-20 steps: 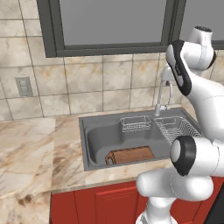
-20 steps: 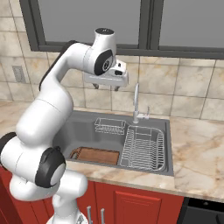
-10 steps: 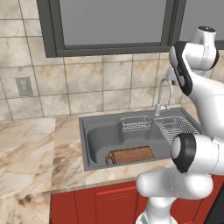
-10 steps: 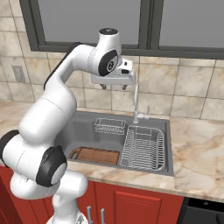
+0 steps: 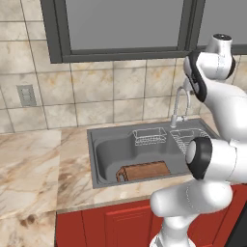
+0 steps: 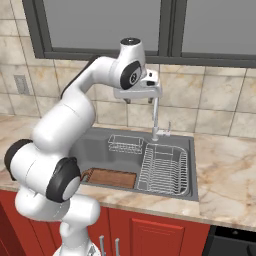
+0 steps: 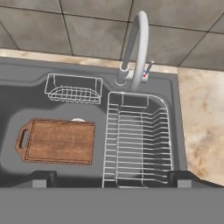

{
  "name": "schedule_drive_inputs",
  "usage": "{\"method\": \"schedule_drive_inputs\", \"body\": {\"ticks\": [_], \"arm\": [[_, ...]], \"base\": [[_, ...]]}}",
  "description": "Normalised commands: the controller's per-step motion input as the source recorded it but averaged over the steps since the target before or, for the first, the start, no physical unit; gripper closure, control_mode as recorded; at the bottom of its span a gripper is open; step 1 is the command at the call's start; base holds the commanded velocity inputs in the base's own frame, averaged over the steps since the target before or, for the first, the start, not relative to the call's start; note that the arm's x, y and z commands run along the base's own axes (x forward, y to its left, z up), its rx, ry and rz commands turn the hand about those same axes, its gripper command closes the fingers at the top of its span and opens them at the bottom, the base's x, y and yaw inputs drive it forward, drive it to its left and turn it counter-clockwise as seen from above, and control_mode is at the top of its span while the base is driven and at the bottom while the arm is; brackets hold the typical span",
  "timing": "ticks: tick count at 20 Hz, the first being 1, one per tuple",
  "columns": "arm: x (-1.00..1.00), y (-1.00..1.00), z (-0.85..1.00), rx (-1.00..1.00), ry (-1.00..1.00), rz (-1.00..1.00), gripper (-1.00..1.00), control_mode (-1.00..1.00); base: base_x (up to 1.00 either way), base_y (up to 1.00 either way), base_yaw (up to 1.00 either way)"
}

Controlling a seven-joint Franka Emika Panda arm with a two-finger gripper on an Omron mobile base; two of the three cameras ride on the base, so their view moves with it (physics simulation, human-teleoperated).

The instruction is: Turn on the sink faucet with hot water and rinse the cutting board for ten seconds, then turn off the faucet. Push the cutting board to reach the water if necessary.

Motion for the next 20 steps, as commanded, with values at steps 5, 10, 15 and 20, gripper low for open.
{"method": "schedule_drive_inputs", "body": {"ticks": [5, 10, 15, 20], "arm": [[0.2, -0.06, -0.23, 0.0, 0.0, 0.0, -1.0, -1.0], [0.25, -0.2, -0.13, 0.01, 0.0, 0.0, -1.0, -1.0], [0.22, -0.18, -0.01, 0.03, 0.0, 0.0, -1.0, -1.0], [0.17, -0.07, 0.0, 0.02, 0.0, 0.0, -1.0, -1.0]], "base": [[0.0, 0.0, 0.0], [0.0, 0.0, 0.0], [0.0, 0.0, 0.0], [0.0, 0.0, 0.0]]}}
